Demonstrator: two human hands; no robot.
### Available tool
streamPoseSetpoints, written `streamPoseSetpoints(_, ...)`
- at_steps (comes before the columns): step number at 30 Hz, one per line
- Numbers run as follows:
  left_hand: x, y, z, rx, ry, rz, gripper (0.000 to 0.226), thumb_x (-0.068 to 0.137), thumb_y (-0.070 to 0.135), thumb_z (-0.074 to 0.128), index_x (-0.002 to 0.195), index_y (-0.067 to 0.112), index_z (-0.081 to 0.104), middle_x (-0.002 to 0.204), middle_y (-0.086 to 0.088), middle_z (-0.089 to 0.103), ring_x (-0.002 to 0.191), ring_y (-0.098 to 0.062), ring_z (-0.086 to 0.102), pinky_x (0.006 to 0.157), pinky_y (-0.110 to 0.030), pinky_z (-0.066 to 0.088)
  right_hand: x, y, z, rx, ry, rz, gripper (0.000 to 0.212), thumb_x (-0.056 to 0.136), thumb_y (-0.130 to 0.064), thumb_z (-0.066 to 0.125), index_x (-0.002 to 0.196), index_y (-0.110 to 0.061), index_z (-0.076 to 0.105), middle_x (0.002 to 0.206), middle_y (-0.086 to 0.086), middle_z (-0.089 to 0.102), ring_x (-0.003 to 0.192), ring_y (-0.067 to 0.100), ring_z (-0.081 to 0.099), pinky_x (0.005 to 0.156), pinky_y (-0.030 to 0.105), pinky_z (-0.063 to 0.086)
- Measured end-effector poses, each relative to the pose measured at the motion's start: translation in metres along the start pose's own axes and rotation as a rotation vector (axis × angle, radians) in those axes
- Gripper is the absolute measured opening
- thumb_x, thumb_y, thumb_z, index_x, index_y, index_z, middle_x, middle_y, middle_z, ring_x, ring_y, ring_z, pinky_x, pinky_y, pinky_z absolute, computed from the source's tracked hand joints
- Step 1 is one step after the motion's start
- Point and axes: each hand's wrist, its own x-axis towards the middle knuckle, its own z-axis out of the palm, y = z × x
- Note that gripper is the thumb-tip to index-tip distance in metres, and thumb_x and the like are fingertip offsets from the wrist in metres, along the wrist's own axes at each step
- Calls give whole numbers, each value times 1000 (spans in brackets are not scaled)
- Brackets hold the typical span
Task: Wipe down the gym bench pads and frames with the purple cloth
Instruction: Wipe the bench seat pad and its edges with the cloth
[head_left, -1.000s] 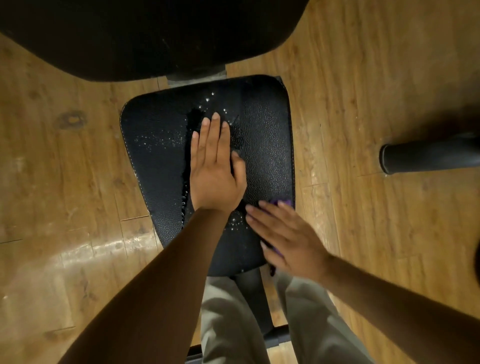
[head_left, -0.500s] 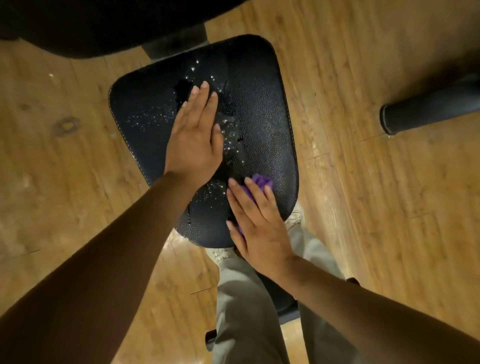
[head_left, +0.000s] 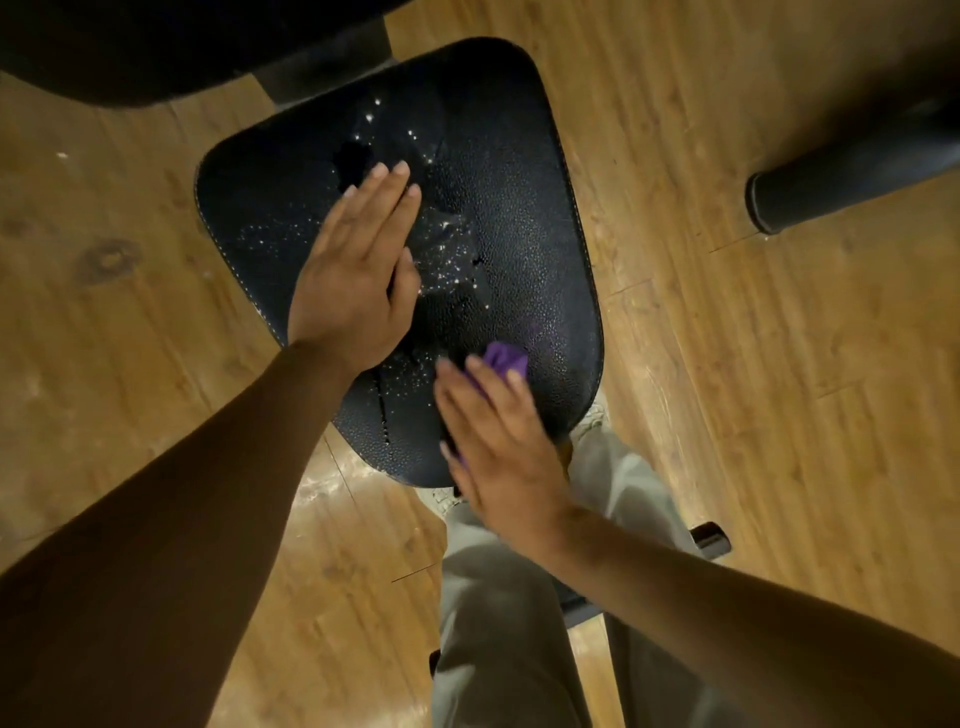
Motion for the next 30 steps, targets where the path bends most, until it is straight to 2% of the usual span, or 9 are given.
streamPoseSetpoints(3,0,-1,-1,-10,11,3,49,97,15,36,145,4,38,155,-9,32,146,-21,23,120,-40,18,-5,-16,5,-24,-43,-135,52,89,-26,57,137,-8,49,148,4,40,138,23,35,118,41,20)
streamPoseSetpoints(7,-1,-1,0,-19,17,15,49,97,14,36,145,4,39,154,-10,33,145,-22,24,120,-40,18,7,38,-10,-9,-126,-278,60,86,-28,59,141,-10,43,150,5,37,141,23,30,118,41,20)
streamPoseSetpoints(11,-1,-3,1,-32,18,-2,50,96,15,37,145,5,39,154,-9,33,145,-21,24,120,-39,17,45,86,-28,146,-21,40,59,84,-13,60,139,-2,43,149,15,37,141,31,25,118,48,16)
streamPoseSetpoints(15,0,-2,1,-24,40,4,49,95,14,37,144,4,41,153,-10,35,144,-22,26,119,-41,20,59,54,-20,204,98,264,55,88,-12,53,140,-1,42,151,13,33,144,29,21,119,47,9)
streamPoseSetpoints(17,0,-2,2,-31,49,11,49,95,14,37,143,4,42,152,-10,36,144,-22,28,119,-41,21,37,26,-14,259,35,167,53,90,-17,54,139,0,43,152,12,32,143,28,23,119,46,9)
streamPoseSetpoints(19,-1,-3,3,-47,63,13,48,95,13,39,142,4,43,151,-10,38,143,-23,29,119,-42,22,9,13,-13,237,-102,-93,53,92,-24,54,140,-4,43,152,8,33,143,25,24,119,45,14)
streamPoseSetpoints(21,-1,-3,3,-56,79,7,47,95,12,41,141,4,45,151,-10,39,143,-22,29,119,-41,23,3,30,-14,148,-163,-320,51,94,-30,52,140,-10,45,151,4,35,142,22,27,118,43,20)
streamPoseSetpoints(24,-2,-3,3,-62,92,-4,46,95,13,41,140,4,46,150,-9,40,143,-21,30,119,-40,22,32,66,-17,115,-166,-463,49,95,-33,51,138,-11,47,147,6,41,139,22,34,117,42,24)
streamPoseSetpoints(30,-3,-2,3,-52,84,-24,47,95,14,41,141,5,45,151,-9,39,143,-20,29,119,-40,21,140,104,-23,64,26,-66,49,96,-28,46,140,-7,45,150,11,36,140,29,30,119,41,12)
